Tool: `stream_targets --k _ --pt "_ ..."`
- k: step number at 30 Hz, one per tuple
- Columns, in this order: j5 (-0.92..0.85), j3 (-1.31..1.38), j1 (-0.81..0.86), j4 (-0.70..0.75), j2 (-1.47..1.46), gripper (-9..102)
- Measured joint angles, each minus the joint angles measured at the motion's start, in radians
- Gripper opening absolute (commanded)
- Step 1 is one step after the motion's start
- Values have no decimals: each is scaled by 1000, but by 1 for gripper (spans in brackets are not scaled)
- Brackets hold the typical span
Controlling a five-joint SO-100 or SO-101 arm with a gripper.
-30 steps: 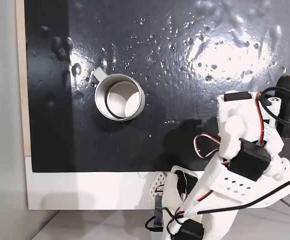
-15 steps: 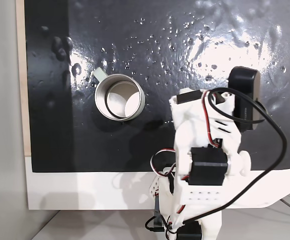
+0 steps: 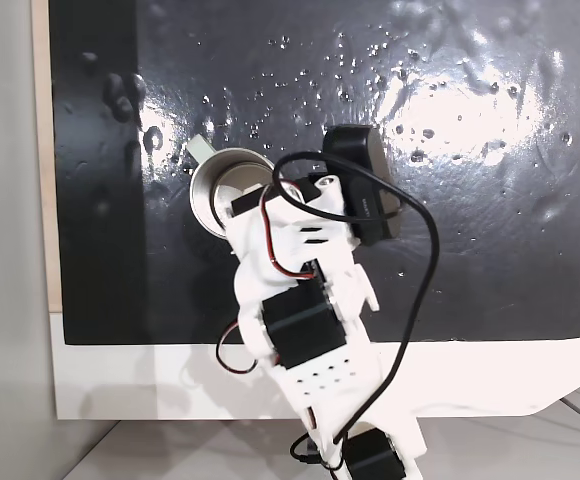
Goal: Grasp a pengrip and put it in the cup.
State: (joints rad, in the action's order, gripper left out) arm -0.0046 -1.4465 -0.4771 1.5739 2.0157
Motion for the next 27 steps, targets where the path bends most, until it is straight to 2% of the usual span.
stream_targets --k 8,13,16,27 --pt "28 -23 -71 -51 -15 1" --pt "29 -25 -83 -48 -21 22" --pt "29 -25 -91 -48 -21 27" --pt "29 -25 -98 -48 -21 27"
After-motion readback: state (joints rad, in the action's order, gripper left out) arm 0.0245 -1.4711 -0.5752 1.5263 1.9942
